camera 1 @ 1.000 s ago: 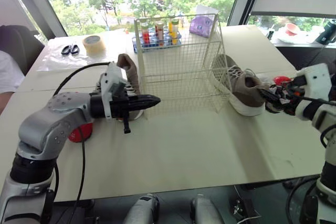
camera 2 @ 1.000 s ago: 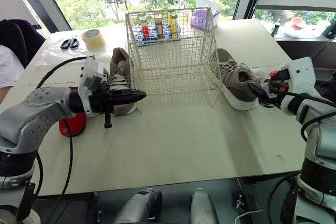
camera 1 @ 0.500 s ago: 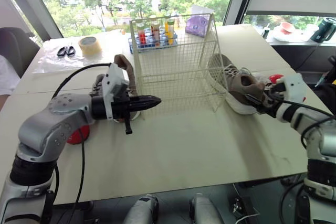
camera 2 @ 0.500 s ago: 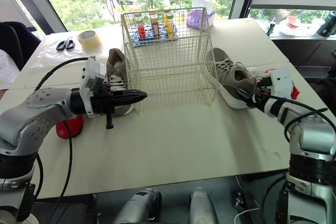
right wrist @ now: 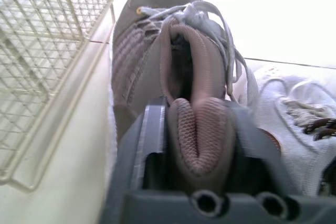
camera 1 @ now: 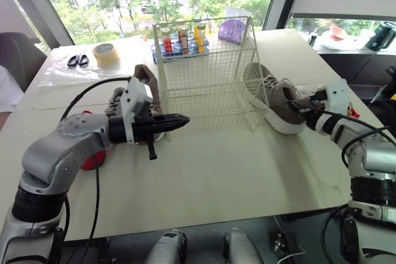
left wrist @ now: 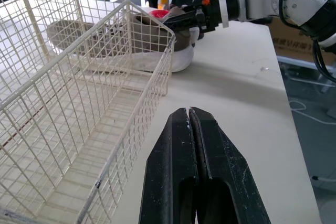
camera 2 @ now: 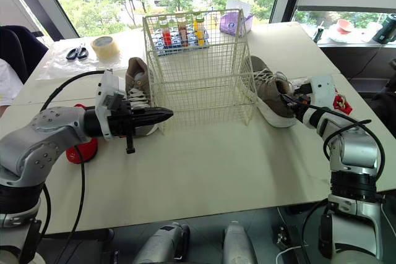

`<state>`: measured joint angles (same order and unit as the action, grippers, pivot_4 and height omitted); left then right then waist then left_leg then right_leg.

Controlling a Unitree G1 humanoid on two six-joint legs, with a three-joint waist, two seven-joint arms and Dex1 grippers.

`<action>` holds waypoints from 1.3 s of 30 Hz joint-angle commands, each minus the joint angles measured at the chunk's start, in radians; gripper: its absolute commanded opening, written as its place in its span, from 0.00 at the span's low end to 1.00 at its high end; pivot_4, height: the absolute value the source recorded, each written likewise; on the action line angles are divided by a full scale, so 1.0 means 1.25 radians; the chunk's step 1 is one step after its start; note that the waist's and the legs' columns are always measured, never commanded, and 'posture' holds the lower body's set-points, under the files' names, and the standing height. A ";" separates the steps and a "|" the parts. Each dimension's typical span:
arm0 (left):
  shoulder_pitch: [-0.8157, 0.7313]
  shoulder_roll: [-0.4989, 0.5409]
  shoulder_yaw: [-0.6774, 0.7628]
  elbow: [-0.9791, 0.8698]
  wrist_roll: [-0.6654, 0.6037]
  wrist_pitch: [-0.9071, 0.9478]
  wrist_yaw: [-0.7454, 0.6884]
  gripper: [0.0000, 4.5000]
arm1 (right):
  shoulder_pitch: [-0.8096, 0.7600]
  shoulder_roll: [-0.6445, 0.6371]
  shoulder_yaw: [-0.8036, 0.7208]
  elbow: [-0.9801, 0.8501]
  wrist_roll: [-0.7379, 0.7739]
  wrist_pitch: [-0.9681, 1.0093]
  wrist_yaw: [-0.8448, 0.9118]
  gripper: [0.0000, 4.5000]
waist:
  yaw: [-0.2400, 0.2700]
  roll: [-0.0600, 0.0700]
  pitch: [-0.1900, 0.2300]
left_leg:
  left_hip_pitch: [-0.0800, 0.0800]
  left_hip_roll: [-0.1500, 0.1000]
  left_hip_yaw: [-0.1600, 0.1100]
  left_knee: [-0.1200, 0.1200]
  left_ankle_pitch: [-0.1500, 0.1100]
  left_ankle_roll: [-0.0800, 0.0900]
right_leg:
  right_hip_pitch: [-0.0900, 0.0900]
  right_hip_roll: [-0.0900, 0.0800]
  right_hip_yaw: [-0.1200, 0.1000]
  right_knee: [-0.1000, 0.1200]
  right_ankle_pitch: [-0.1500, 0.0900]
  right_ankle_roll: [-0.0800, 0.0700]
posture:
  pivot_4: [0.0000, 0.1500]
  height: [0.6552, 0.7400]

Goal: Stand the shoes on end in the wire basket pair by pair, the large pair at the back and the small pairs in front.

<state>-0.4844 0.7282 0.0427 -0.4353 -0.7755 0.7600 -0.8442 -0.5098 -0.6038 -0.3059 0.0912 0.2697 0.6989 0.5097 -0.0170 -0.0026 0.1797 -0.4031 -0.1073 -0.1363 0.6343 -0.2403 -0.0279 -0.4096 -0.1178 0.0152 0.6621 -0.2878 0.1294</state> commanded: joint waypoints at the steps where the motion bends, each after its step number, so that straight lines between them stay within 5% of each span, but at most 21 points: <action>1: -0.013 -0.001 0.013 -0.014 -0.002 -0.010 -0.002 0.00 | 0.000 0.007 -0.003 -0.039 0.016 0.000 -0.015 0.05 | 0.000 0.000 0.000 | 0.000 0.000 0.000 0.000 0.000 0.000 | 0.000 0.000 0.000 0.000 0.000 0.000 | 1.00 1.00; 13: -0.135 -0.036 0.099 0.096 -0.103 0.060 0.046 0.00 | -0.181 -0.080 -0.154 -0.269 0.108 0.142 -0.158 0.05 | 0.003 0.001 0.001 | -0.005 0.000 0.000 0.000 0.000 0.000 | -0.007 0.000 0.001 0.002 0.000 0.000 | 1.00 1.00; 17: -0.251 -0.032 0.126 0.245 -0.114 0.091 0.046 0.00 | -0.245 -0.187 -0.150 -0.344 0.151 0.122 -0.072 0.05 | 0.003 -0.001 0.001 | -0.006 -0.001 0.002 0.000 0.000 0.000 | -0.007 0.000 0.002 0.001 0.000 0.000 | 1.00 1.00; 27: -0.479 0.030 0.125 0.571 -0.045 0.076 -0.108 0.98 | -0.190 -0.351 -0.025 -0.417 0.128 -0.163 0.221 0.05 | -0.006 -0.001 0.001 | -0.007 0.000 0.003 0.002 0.000 0.000 | -0.008 0.001 0.002 0.002 0.001 0.002 | 1.00 1.00; 32: -0.590 0.052 0.117 0.713 -0.011 0.082 -0.174 0.98 | -0.165 -0.354 0.046 -0.353 0.014 -0.413 0.279 0.05 | -0.002 -0.001 0.001 | -0.007 0.000 0.003 0.006 0.000 0.002 | -0.008 0.001 0.002 0.003 0.001 0.003 | 1.00 1.00; 39: -0.598 0.056 0.075 0.751 0.063 0.059 -0.249 0.98 | -0.224 -0.324 0.091 -0.314 -0.007 -0.549 0.305 0.05 | -0.003 -0.001 0.002 | -0.007 0.000 0.003 0.007 -0.001 0.002 | -0.008 0.001 0.002 0.003 0.001 0.003 | 1.00 1.00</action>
<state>-1.2174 0.7817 0.1279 0.5070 -0.7168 0.8556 -1.1371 -0.7466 -1.0040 -0.1604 -0.2874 0.2578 0.0590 0.8976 -0.0207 -0.0043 0.1816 -0.4121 -0.1075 -0.1324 0.6431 -0.2411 -0.0257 -0.4192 -0.1168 0.0179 0.6659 -0.2862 0.1328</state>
